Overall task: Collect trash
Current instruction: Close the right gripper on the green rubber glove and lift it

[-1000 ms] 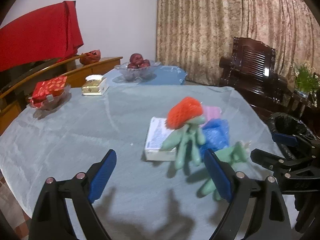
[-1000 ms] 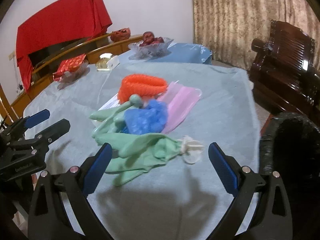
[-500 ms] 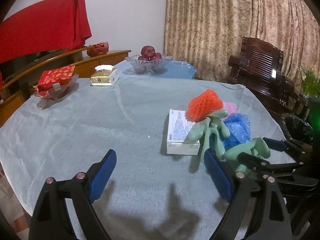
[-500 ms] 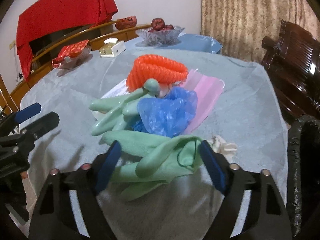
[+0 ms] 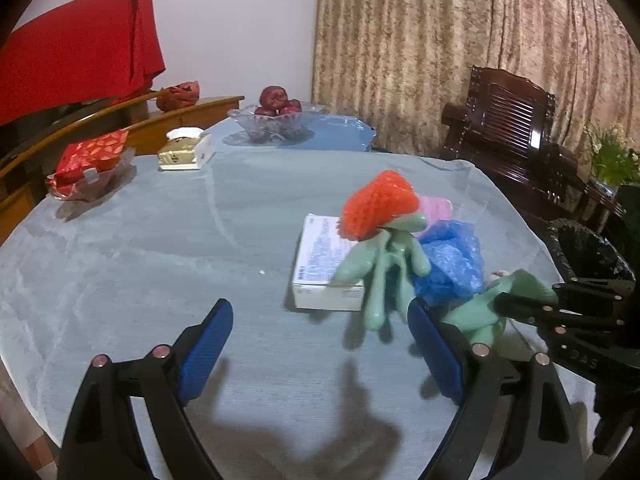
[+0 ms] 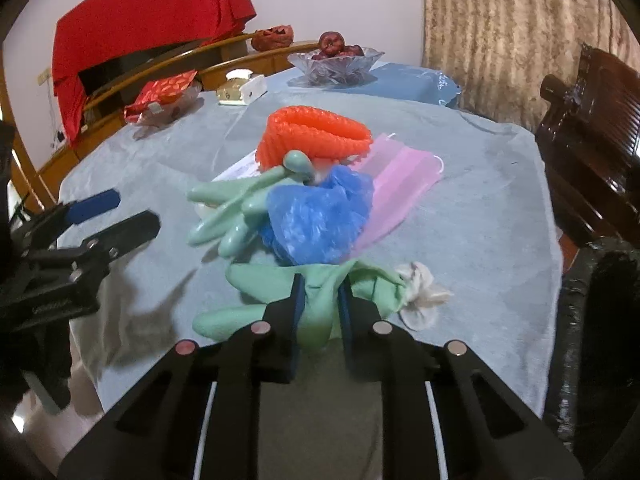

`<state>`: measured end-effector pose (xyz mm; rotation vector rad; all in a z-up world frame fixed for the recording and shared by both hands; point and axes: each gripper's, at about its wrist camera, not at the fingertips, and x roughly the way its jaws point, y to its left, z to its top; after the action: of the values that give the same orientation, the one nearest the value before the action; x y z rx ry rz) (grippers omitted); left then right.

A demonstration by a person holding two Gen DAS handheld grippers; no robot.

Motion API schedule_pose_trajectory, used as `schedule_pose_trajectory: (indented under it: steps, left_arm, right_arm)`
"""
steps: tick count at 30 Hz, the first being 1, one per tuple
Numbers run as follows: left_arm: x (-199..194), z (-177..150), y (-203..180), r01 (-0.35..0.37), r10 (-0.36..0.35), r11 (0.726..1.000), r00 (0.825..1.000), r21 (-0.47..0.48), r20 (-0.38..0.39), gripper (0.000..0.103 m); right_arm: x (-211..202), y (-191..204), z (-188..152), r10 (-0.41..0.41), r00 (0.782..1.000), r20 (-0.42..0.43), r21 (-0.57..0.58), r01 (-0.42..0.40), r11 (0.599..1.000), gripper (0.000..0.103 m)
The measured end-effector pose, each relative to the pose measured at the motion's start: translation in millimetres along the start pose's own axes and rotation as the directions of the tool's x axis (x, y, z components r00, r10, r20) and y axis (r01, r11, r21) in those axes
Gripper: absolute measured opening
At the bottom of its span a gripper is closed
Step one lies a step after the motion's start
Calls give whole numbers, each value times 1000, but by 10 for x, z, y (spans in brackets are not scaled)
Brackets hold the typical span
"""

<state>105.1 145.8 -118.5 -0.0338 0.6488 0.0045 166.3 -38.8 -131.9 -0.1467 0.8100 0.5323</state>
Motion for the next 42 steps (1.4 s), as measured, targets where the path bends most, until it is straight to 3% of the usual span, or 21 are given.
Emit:
schedule_pose_trajectory:
  steps: [9,12,17,27,35,39,42]
  left_arm:
    - [10,-21,-195,29,-28,999,1000,21,-9,87]
    - [8,-26,-228,32,-32,999,999,24,-10,87]
    - [-17,-36,-226,26,-26,999,1000,27,-5,87]
    - [-47,-86,-5,-12,12,1000,1000,-7,-6,87]
    - [-41,-106,112,-20,20,999,1000,-25,-6,87]
    - [-26,-109,172,-24,24,999,1000,-39,-8,87]
    - [-3,-110,195,-23,22,999,1000,-49,-14,87]
  right_arm:
    - [-130,-162,-249,-61,996,-71,-26,59,998,16]
    - [-174,-221,-247,-27,998,-64,32,29,999,23]
    - [-184,-170,-216,-14,999,-46,67,17,998,52]
    - [39,-33,-177,17,997,-76,148,-5,989,70]
    - [351,160,-190,-26,990,-142,146,46,988,72]
    - [394,215,-207,-74,987,-143,107,90,990,61]
    - [378,175,-201,-95,986,-140,93,108,990,43]
